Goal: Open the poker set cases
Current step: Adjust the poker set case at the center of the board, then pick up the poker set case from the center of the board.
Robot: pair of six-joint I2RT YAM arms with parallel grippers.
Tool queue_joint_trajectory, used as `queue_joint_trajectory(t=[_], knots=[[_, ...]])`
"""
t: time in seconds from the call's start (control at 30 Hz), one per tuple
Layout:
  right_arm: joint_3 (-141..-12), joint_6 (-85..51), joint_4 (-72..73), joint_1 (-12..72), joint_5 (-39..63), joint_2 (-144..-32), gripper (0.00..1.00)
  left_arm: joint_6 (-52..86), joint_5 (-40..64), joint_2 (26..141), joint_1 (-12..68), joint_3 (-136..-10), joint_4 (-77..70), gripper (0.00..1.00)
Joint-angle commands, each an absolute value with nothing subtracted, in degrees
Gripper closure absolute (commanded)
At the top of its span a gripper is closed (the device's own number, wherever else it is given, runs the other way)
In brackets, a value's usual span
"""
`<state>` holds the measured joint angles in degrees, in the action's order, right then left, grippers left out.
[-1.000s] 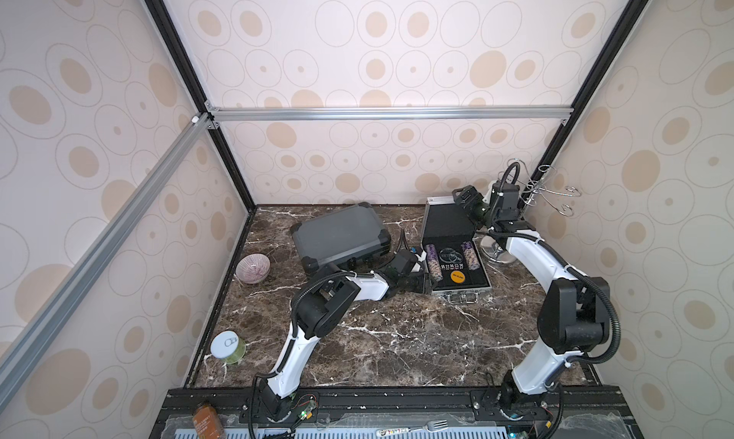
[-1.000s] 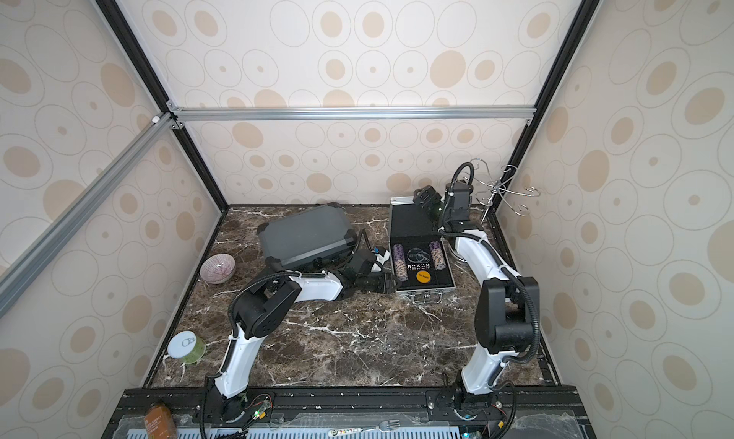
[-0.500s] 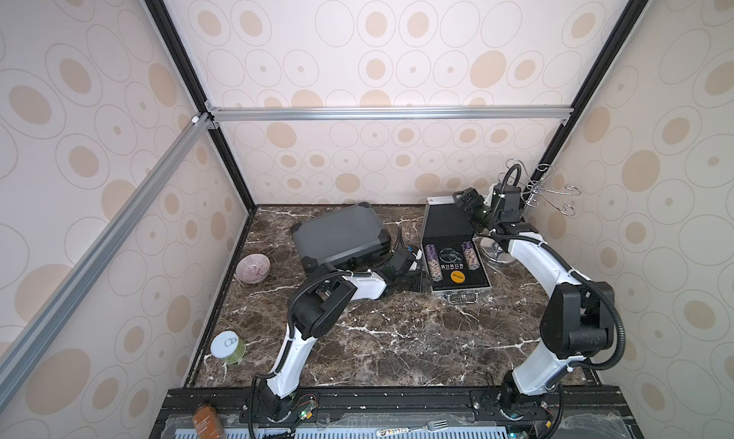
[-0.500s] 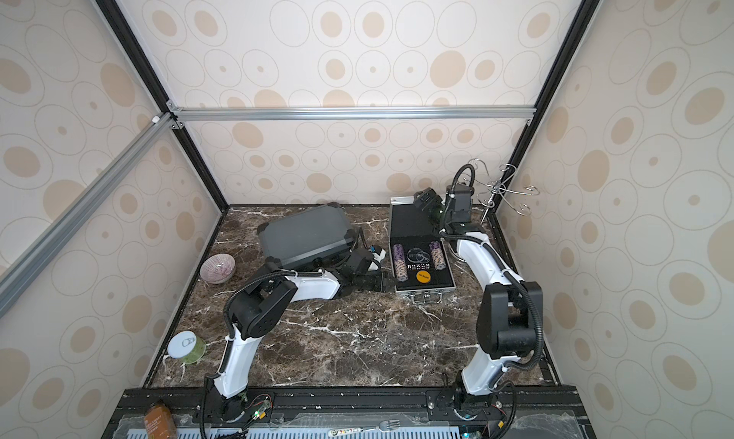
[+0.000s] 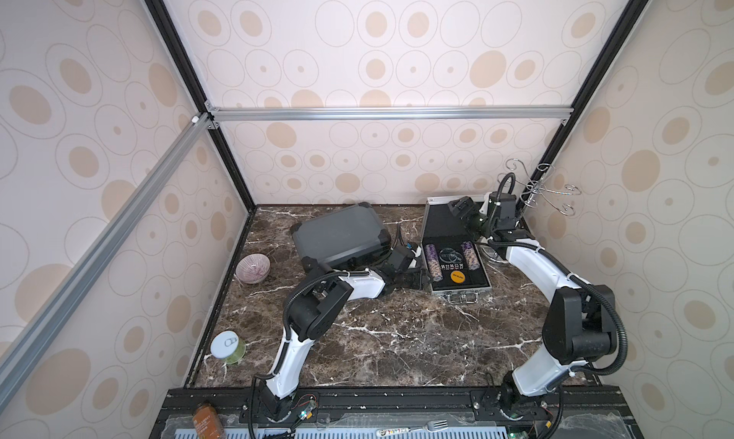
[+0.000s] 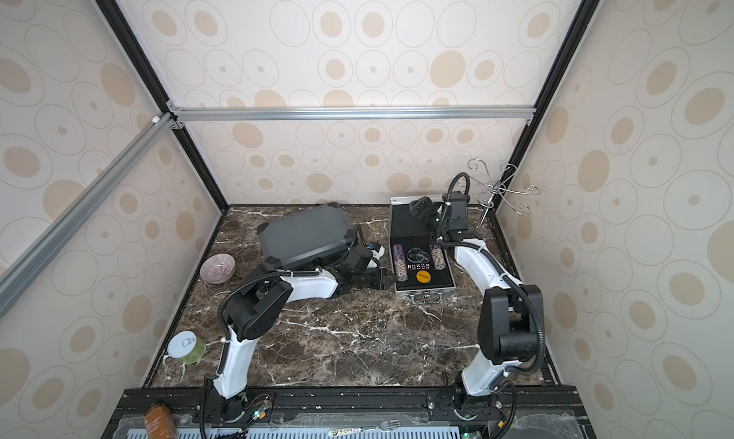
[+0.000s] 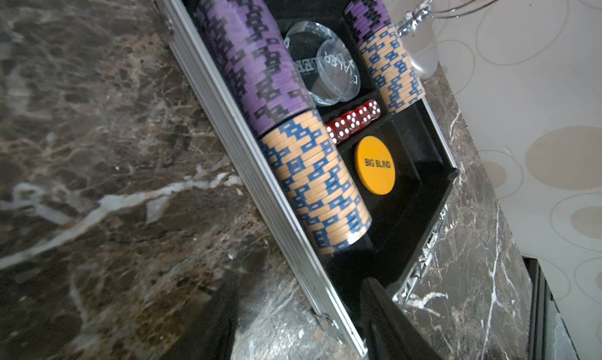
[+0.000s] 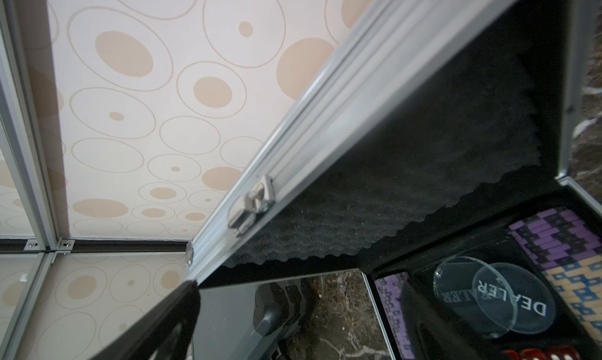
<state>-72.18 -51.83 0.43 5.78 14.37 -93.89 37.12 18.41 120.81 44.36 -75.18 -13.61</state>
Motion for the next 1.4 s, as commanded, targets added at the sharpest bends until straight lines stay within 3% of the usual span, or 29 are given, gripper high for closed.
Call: queue_joint_trajectory(t=[0.0, 0.47, 0.67, 1.37], knots=[[-70.52, -52.65, 1.34, 6.46, 14.5, -90.79, 0.01, 35.81, 16.45, 117.85, 44.0, -74.53, -12.62, 0.34], [-63.77, -49.28, 1.7, 8.52, 14.36, -85.9, 0.01, 35.42, 10.95, 112.02, 43.97, -71.42, -13.43, 0.16], [-58.7, -48.57, 4.82, 10.29, 14.95, -83.3, 0.01, 34.99, 7.1, 108.28, 44.02, -68.85, -14.41, 0.0], [-54.36, -42.13, 8.61, 22.48, 15.35, -84.45, 0.03, 35.82, -11.03, 92.52, 42.77, -56.19, -15.1, 0.0]])
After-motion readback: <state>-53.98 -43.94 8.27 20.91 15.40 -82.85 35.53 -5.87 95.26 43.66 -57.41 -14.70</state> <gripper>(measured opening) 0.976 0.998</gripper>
